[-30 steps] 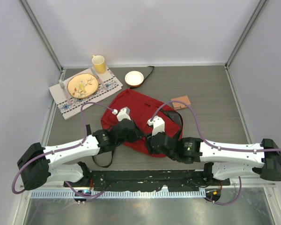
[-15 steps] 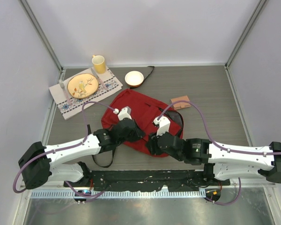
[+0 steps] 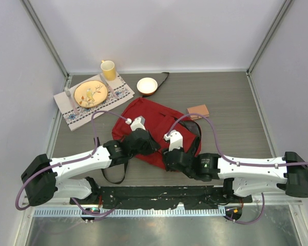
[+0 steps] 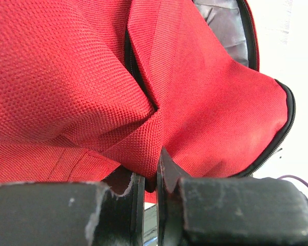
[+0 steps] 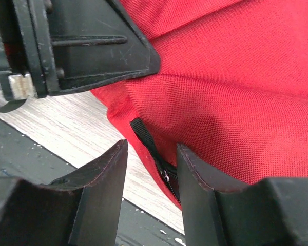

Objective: Pack the student bag
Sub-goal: Zip the student bag at the center of the board.

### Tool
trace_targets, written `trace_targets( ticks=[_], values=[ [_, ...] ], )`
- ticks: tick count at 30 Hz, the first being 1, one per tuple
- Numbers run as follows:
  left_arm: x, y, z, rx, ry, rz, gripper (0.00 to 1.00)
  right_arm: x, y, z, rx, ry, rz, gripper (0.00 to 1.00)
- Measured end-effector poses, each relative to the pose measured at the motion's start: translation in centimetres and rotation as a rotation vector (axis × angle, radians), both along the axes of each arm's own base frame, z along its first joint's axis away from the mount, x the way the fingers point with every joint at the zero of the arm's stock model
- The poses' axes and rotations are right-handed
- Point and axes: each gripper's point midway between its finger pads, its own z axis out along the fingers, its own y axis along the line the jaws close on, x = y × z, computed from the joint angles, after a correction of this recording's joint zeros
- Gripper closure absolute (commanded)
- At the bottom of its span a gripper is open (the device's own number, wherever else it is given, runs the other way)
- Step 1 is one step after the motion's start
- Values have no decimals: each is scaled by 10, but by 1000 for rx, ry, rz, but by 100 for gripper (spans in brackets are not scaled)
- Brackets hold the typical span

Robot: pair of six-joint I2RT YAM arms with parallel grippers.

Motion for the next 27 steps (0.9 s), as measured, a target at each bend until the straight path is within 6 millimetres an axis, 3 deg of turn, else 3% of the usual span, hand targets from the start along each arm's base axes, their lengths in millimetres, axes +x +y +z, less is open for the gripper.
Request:
trace_targets(
  ticks=[3,6,9,14,21,27],
  values=[
    [0,0,0,-2,1,-3,100,4,-2,-4,-27,-18,-13,53],
    [-1,-1,0,-3,2,-4,100,8,-4,-6,-46,-37,-29,61],
    [-1,-1,0,-2,2,-4,100,11,-6,-6,-63,-54,-40,83],
    [-1,-1,0,-4,3,-7,100,13,-5,-7,-66,-62,-45,99],
    [-1,-1,0,-5,4,-6,100,13,-7,0,-22,-64,-68,99],
    [-3,2,3,-11,0,-5,100,14,-25,11,73,-72,-140,99]
  ],
)
